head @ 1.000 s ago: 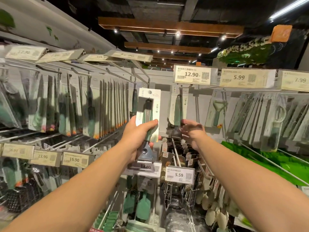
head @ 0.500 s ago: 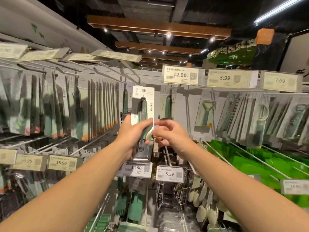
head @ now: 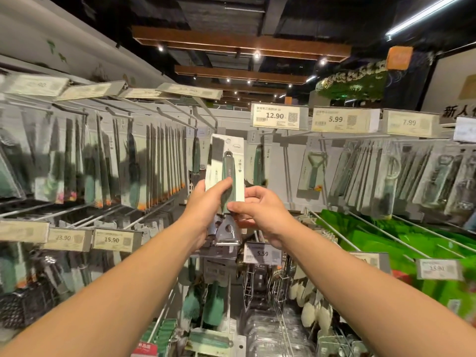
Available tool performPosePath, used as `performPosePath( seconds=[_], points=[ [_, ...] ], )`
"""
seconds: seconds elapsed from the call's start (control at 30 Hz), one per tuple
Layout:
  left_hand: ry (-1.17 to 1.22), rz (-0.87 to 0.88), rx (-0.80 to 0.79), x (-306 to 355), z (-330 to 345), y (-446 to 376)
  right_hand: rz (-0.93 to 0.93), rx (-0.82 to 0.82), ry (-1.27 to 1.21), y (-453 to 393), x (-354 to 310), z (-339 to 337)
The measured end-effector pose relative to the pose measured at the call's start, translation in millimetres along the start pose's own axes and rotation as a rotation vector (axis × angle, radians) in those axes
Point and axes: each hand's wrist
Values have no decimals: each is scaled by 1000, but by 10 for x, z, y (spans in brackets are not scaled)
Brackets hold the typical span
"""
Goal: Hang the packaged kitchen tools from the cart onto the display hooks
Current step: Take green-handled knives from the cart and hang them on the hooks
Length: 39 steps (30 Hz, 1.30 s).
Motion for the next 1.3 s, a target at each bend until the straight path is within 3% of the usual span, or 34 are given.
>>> performPosePath(
  seconds=[0.2,0.4,0.57,0.83,1.3],
  points=[
    [52,-109,22,65,-117,132,50,11,-132,121,-25,-70],
    [50,-126,43,83,-257,179,-164,245,49,161,24,-195],
    [29,-104,29,115,-329,214,-265,397,46,161,99,-267],
    [40,-96,28,152,-354,219,-374,542,64,196,96,-274],
    [47,-62,6,149,-305,134,-400,534,57,118,227,-274]
  ],
)
Point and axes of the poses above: each hand's wrist, its own y-axis away from the middle knuckle, its own z-axis out of the palm, x = y × z, and after that the axes turned 12 degrees about x, right-handed
